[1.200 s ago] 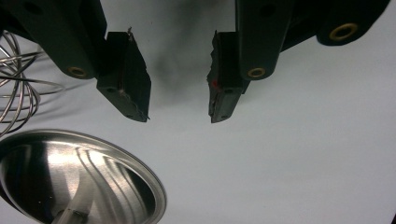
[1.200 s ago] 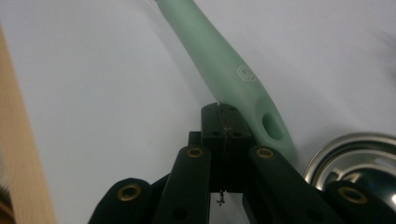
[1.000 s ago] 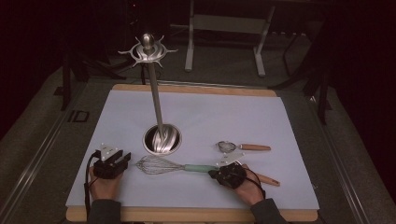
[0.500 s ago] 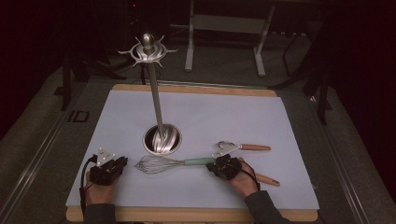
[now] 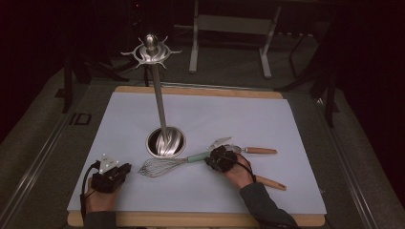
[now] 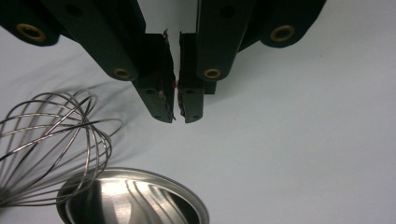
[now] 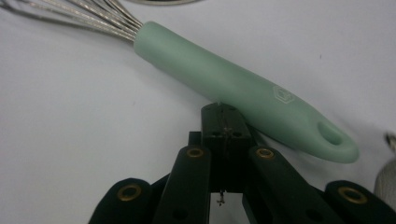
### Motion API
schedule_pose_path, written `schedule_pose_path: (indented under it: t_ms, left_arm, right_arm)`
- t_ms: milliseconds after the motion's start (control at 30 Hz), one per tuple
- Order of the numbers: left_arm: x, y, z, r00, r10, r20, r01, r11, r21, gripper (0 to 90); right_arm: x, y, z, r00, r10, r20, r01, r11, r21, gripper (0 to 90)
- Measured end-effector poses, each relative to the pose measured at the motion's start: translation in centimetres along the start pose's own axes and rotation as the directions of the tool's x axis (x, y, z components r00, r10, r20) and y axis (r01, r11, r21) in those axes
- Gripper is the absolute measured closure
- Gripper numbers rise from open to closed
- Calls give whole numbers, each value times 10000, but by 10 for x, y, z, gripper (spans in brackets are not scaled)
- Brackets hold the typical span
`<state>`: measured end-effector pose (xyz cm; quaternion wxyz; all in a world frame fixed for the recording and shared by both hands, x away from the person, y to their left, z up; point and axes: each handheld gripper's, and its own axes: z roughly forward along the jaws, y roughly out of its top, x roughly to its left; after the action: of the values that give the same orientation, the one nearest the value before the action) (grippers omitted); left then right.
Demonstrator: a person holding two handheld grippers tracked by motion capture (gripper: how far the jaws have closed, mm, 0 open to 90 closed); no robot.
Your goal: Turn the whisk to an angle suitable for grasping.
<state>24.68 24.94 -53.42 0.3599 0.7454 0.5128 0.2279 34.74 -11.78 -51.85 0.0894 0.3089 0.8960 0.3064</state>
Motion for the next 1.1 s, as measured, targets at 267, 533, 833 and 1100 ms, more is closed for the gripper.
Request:
schedule_pose_path:
  t_ms: [267,533,833,1100]
  left_arm:
    - [-2,0,-2,9998,122,161,-122,9999,-12,847]
    - [-5,-2,-6,9988,323,364,-326,9994,73,854]
    - [-11,-2,-7,9957,683,619,-695,9974,165,858]
    - [-24,-1,-1,9876,1186,1023,-1233,9915,408,853]
  right_arm:
    - [-4,18,12,9998,204,58,-204,9998,14,900]
    - [-10,32,21,9985,546,89,-546,9985,-65,900]
    - [-15,44,22,9968,754,281,-749,9970,-179,900]
    - [-17,32,-6,9983,532,248,-518,9971,-556,900]
